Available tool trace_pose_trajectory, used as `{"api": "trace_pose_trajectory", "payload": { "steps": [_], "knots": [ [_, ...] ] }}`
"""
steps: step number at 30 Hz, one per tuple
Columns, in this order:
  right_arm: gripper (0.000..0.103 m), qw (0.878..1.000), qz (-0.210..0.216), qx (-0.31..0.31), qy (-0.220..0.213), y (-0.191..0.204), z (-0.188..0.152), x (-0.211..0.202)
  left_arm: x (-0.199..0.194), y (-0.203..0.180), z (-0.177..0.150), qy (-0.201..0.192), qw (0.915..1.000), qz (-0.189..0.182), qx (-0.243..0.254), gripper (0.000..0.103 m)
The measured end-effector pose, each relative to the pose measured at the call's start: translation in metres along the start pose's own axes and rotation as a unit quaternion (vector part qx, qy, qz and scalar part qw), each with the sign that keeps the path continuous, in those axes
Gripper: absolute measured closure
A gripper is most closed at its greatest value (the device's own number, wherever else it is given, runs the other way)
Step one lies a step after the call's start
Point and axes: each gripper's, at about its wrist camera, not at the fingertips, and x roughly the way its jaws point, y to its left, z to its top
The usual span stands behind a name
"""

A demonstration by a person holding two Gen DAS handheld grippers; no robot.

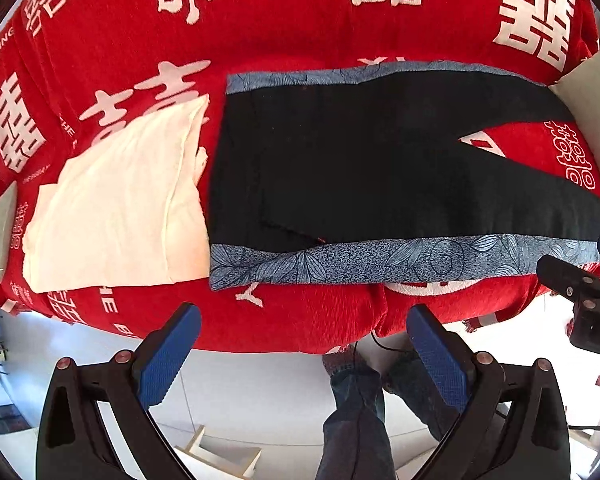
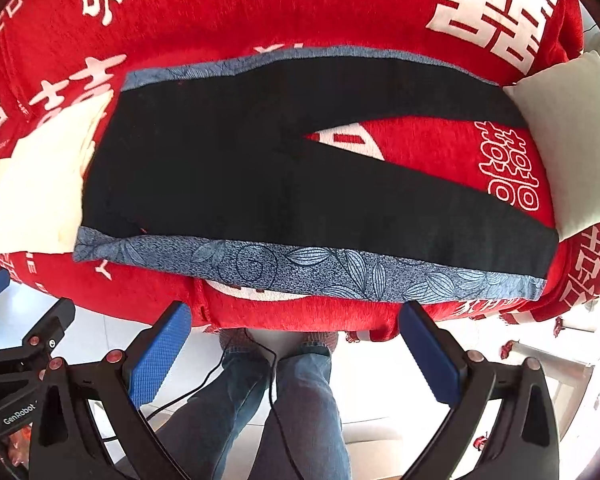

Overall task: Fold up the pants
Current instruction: 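Grasp the blue waistband with the left tool while the right tool grasps it too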

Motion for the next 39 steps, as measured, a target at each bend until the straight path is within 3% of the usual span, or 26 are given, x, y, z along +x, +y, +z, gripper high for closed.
{"api": "trace_pose_trajectory", "payload": {
  "steps": [5, 7, 10, 15, 18, 20, 21, 23, 32, 36, 39],
  "knots": [
    [0.000, 1.000, 0.007, 0.007, 0.001, -0.001, 0.001, 0.015, 0.016, 0.005, 0.003, 0.000, 0.9996, -0.022, -0.017, 0.000],
    [0.000, 0.999, 0.033, 0.023, 0.000, -0.006, 0.001, 0.023, 0.026, 0.010, 0.004, 0.001, 0.9983, -0.046, -0.035, 0.000],
    [0.000, 0.992, 0.106, 0.071, 0.000, -0.019, 0.001, 0.038, 0.047, 0.020, 0.003, 0.007, 0.9942, -0.082, -0.070, 0.000],
    [0.001, 0.959, 0.245, 0.143, -0.005, -0.031, -0.005, 0.076, 0.083, 0.029, -0.002, 0.007, 0.9862, -0.127, -0.106, 0.000],
    [0.007, 0.939, 0.305, 0.158, 0.004, -0.028, -0.010, 0.107, 0.101, 0.034, -0.005, 0.002, 0.9779, -0.169, -0.123, 0.000],
    [0.028, 0.924, 0.347, 0.161, 0.021, -0.022, -0.017, 0.127, 0.112, 0.037, -0.007, 0.001, 0.9707, -0.196, -0.139, 0.005],
    [0.032, 0.917, 0.364, 0.162, 0.028, -0.019, -0.020, 0.138, 0.118, 0.039, -0.008, 0.003, 0.9659, -0.212, -0.149, 0.015],
    [0.039, 0.903, 0.394, 0.166, 0.038, -0.014, -0.026, 0.161, 0.131, 0.041, -0.009, 0.015, 0.9593, -0.231, -0.161, 0.018],
    [0.039, 0.871, 0.445, 0.203, 0.041, -0.024, -0.046, 0.218, 0.162, 0.042, -0.023, 0.041, 0.9470, -0.256, -0.189, 0.018],
    [0.039, 0.843, 0.485, 0.232, 0.018, -0.037, -0.046, 0.223, 0.170, 0.036, -0.023, 0.053, 0.9455, -0.262, -0.186, 0.018],
    [0.040, 0.818, 0.517, 0.250, -0.012, -0.043, -0.036, 0.213, 0.174, 0.033, -0.022, 0.061, 0.9355, -0.285, -0.199, 0.018]
  ]
}}
